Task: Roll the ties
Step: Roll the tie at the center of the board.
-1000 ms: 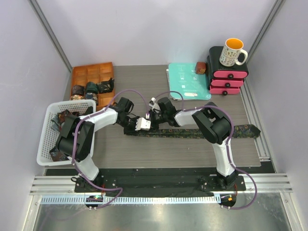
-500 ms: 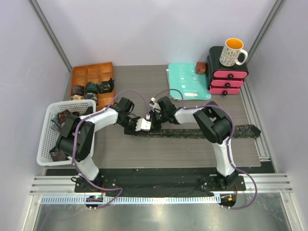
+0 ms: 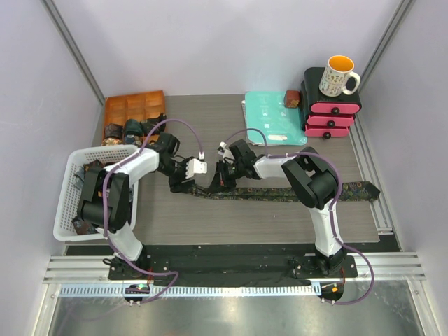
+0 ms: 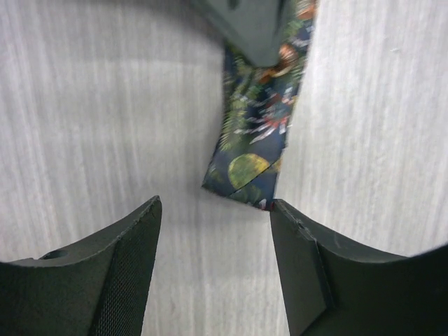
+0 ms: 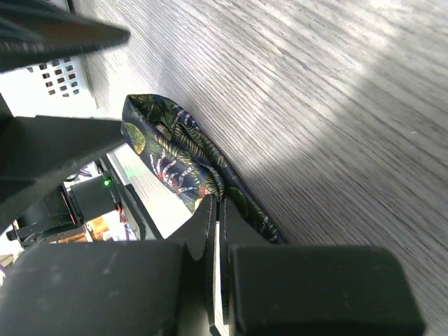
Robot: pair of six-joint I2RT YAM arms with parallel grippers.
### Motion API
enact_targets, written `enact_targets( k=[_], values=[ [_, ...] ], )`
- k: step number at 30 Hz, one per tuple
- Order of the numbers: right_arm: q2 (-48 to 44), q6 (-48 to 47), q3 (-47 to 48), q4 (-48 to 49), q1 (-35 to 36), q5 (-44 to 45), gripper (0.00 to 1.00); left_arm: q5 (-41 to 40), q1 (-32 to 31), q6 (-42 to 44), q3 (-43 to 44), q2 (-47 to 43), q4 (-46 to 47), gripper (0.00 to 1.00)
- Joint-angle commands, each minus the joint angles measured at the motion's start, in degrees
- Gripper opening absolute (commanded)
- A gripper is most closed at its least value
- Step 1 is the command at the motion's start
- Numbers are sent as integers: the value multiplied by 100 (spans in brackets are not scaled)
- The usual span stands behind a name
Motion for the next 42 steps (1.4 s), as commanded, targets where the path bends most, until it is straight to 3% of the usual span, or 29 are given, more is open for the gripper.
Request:
enact_targets(
  k=[1,6,11,14,26,42],
  values=[
    [183,-207,125,-248,-28,391,1,331,-97,70,79,-106,-312,64],
    [201,-198,143,-248,-19,400,1,295,-159,79,27,-35,-312,63],
    [219,-172,126,-248,-19,408,1,304,-176,184,88,-70,-478,42],
    [219,-163,126,-248,-10,391,1,330,-203,246,123,-123,-593,36],
    [280,-119,187,-248,-19,373,1,463,-738,-764,510,-35,-189,33],
    [88,443,29,217,-72,40,1,-530,-1319,-1652,624,764,312,29]
  ],
)
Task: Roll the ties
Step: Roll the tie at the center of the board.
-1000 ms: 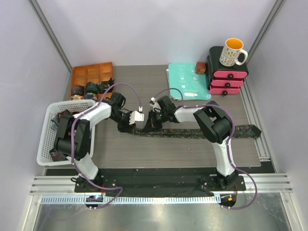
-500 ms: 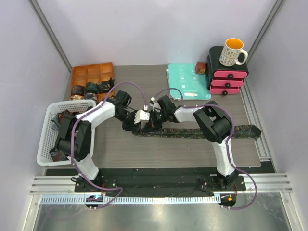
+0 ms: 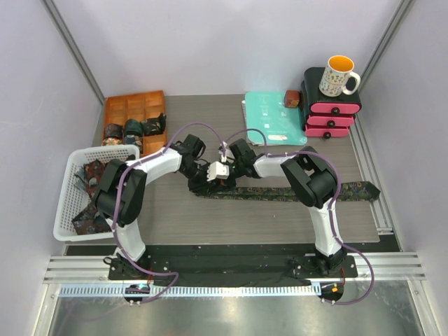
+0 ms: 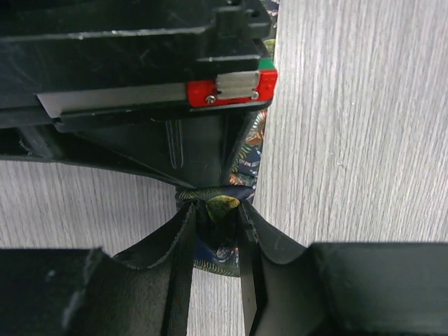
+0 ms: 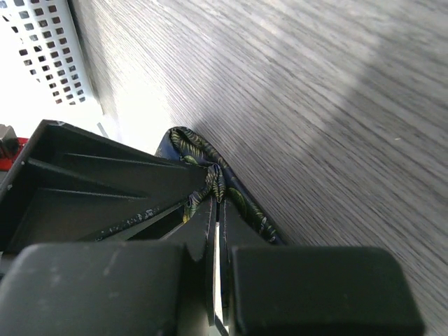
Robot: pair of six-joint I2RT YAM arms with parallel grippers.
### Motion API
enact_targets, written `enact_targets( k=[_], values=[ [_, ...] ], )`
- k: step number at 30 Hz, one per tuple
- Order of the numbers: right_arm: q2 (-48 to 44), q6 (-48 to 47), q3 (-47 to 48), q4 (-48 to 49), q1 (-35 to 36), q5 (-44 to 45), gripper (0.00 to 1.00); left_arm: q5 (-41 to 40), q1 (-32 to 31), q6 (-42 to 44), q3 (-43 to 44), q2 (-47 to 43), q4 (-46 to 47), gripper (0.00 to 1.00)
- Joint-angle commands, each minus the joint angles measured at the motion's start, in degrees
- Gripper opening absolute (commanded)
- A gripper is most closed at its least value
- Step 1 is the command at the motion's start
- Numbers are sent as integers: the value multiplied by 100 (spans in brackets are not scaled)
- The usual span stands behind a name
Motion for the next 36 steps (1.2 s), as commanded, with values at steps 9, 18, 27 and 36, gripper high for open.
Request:
enact_targets(
  k=[9,18,27,36],
  values=[
    [-378,539,-25,209,-271,-244,15,-639,-178,-214,260,366,152,29],
    [-545,565,-8,103,-351,-341,27,-692,-187,-188,322,445,99,28],
    [-352,662,27,305,-228,-253,36,-701,-196,-188,392,498,55,29],
    [-80,820,54,595,-87,-183,36,-701,-205,-170,419,533,29,29]
  ],
)
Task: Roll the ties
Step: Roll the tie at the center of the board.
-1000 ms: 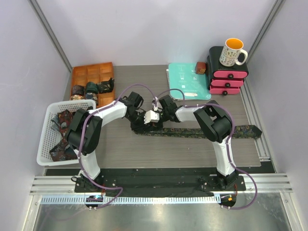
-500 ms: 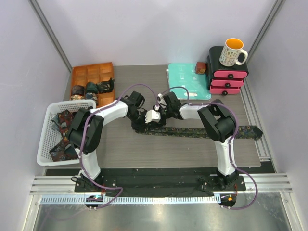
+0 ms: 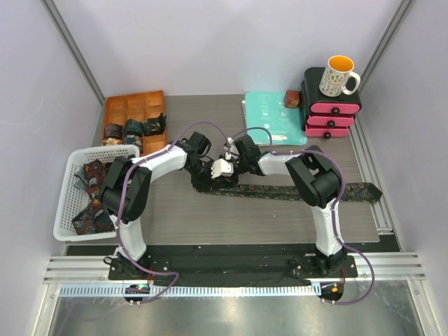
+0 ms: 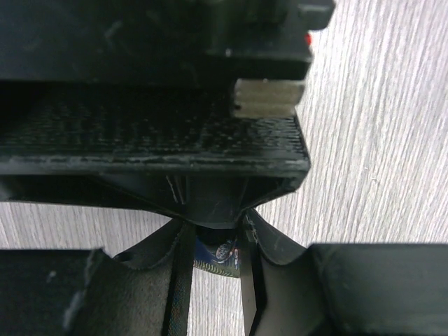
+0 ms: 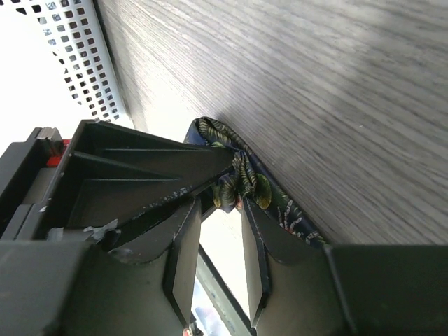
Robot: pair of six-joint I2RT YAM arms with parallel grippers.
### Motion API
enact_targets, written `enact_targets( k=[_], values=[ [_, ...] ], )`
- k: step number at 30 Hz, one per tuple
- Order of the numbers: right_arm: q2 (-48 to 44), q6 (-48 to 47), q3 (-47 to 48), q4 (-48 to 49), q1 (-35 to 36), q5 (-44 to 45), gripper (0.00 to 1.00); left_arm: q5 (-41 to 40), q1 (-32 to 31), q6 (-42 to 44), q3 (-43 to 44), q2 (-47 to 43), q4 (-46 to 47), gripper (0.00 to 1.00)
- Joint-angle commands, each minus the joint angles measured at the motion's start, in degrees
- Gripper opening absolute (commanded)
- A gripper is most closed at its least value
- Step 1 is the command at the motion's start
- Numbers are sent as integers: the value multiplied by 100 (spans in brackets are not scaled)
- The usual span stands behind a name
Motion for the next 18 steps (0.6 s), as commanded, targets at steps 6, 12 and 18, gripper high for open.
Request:
enact_targets(
  k=[6,12,18],
  values=[
    [266,-50,86,134,109,137,17,-209,-21,114,40,256,20,31],
    [267,-340,51,-288,30,365,1,-113,49,140,75,185,-85,39],
    [319,-473,16,-544,4,339,1,747,822,385,260,-306,-366,67]
  ],
)
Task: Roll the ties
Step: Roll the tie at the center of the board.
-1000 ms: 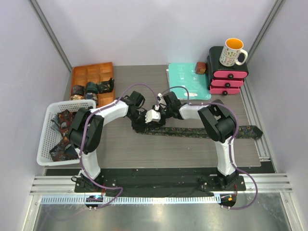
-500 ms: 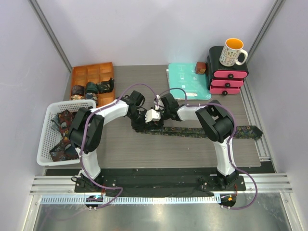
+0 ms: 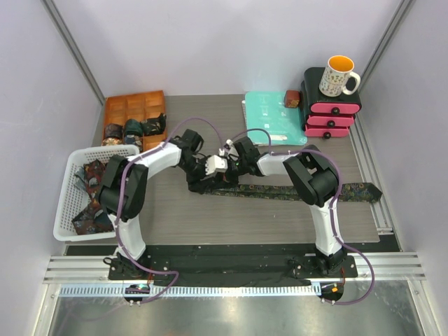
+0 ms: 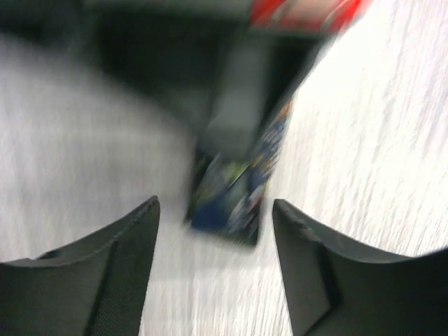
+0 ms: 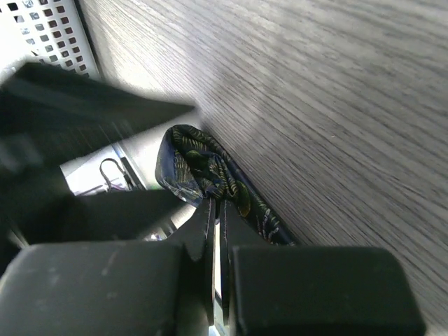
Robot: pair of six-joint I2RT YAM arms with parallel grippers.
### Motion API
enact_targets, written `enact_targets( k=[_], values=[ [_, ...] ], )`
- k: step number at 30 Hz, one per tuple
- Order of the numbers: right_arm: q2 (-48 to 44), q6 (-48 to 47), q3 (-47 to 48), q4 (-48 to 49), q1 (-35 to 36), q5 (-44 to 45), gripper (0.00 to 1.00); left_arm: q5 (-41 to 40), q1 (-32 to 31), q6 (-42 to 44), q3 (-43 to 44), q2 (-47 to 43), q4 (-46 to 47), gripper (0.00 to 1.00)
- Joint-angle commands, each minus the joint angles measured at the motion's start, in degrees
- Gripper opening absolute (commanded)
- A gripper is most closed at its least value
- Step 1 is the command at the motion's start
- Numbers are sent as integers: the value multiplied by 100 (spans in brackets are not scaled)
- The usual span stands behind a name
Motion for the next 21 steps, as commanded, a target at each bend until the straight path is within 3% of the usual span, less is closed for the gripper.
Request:
enact_targets(
  k=[1,15,18,21],
  values=[
    [147,-322,7,-548,-9,243,1,639,676,386,214,-355,-277,68],
    [323,-419,34,-636,-79,181,1,939,502,1257,-137,-355,-365,70],
    [340,-427,34,-636,-97,181,1,781,396,1345,-181,-277,-400,65],
    [340,-419,42,-610,-97,173,1,535,317,1319,-181,-171,-427,53]
  ],
)
